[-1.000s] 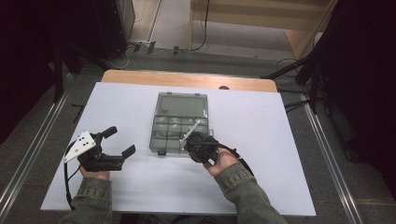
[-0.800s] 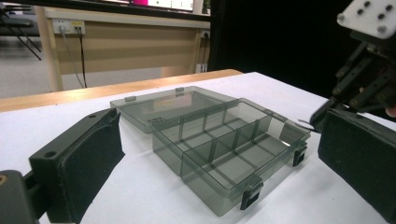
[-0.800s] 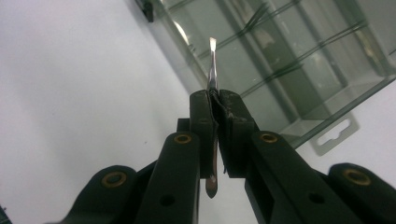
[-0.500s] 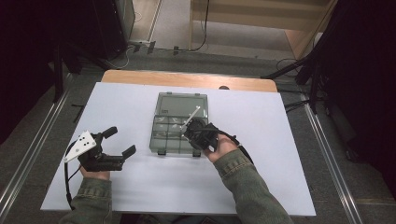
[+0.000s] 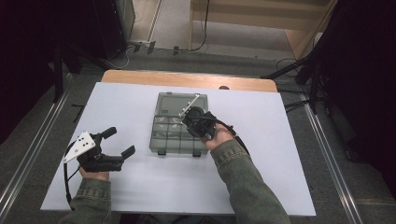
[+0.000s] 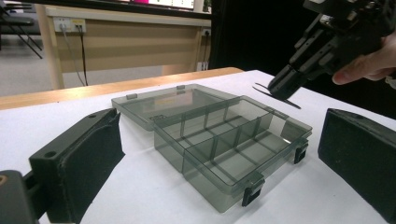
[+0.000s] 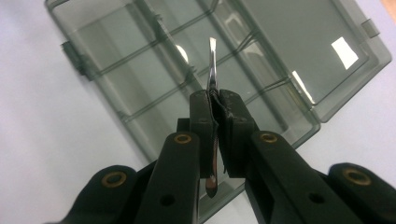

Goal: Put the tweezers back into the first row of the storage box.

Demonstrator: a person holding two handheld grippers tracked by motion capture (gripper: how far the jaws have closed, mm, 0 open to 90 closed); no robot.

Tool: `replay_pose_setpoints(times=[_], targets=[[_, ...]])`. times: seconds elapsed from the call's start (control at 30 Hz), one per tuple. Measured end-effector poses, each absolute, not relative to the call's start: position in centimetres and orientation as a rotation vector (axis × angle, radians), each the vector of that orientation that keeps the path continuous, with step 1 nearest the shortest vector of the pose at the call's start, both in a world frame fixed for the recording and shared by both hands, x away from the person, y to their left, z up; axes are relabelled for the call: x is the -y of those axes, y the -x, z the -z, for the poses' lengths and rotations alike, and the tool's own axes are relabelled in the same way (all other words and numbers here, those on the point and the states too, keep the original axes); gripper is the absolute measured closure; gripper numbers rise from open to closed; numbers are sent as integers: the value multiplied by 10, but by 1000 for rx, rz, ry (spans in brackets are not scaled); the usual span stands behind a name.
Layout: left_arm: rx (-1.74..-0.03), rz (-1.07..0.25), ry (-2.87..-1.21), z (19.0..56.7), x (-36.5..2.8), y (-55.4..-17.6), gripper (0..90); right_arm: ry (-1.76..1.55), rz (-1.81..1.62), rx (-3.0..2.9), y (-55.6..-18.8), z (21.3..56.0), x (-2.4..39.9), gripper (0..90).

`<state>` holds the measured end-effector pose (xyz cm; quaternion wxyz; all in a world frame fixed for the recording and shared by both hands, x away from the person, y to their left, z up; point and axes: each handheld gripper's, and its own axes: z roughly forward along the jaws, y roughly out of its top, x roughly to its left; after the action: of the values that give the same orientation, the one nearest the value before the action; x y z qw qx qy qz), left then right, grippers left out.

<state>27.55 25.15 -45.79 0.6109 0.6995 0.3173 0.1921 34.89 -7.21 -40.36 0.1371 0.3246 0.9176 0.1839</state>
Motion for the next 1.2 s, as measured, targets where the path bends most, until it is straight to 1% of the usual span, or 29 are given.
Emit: replay_pose_setpoints(times=[0.3, 0.4, 0.8, 1.0, 1.03, 1.07, 1.13, 1.2], targets=[[-737, -442, -1617, 459, -254, -273, 0, -967, -529, -2576, -365, 411, 73, 867], [-753, -424, -1594, 459, -257, -273, 0, -955, -531, -2526, -371, 416, 71, 867], [-762, -427, -1588, 460, -258, -273, 0, -886, -527, -2498, -380, 432, 61, 867], [-760, -425, -1590, 460, -257, -273, 0, -914, -533, -2526, -383, 435, 60, 854], [-762, -425, -1589, 460, -257, -273, 0, -939, -545, -2539, -383, 435, 60, 850], [-763, -424, -1588, 460, -258, -274, 0, -954, -547, -2540, -383, 434, 61, 803], [-762, -428, -1588, 460, -258, -273, 0, -968, -562, -2540, -382, 434, 62, 742], [-759, -429, -1588, 460, -258, -273, 0, -977, -566, -2541, -381, 432, 62, 729]])
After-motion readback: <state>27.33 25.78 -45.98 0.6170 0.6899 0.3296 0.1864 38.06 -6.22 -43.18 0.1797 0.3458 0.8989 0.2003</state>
